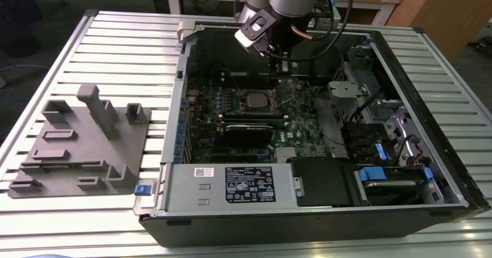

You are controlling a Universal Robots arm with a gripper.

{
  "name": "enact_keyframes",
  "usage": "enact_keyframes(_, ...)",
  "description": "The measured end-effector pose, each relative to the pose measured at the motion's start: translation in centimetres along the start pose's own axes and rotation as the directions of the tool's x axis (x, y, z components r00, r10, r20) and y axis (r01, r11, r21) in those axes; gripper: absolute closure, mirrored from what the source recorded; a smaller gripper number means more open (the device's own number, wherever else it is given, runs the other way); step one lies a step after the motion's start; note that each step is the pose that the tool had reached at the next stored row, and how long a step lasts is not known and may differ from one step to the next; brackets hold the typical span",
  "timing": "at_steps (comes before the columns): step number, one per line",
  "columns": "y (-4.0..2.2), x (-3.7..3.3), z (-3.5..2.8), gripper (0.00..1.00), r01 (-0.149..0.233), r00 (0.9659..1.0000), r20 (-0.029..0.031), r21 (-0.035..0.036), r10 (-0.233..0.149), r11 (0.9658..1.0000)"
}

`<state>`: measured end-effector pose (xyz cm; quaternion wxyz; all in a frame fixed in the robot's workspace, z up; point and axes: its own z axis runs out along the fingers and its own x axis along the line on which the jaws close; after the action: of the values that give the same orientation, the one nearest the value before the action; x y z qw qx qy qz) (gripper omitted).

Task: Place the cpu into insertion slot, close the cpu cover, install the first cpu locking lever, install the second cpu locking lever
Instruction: 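Close the cpu cover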

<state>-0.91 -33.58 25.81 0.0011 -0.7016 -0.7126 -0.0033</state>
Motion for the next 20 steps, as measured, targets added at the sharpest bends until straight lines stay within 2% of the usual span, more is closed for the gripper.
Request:
enact_keyframes(6,0.66,-0.01,0.01,0.89,0.000,1.0000,0.0000,-0.0001,0.000,1.0000)
enact_keyframes(16,0.72,0.00,-0.20,0.89,0.000,1.0000,-0.0003,-0.0002,0.000,1.0000)
enact_keyframes(20,1.29,-0.02,-0.21,0.89,0.000,1.0000,0.0001,0.0000,0.000,1.0000)
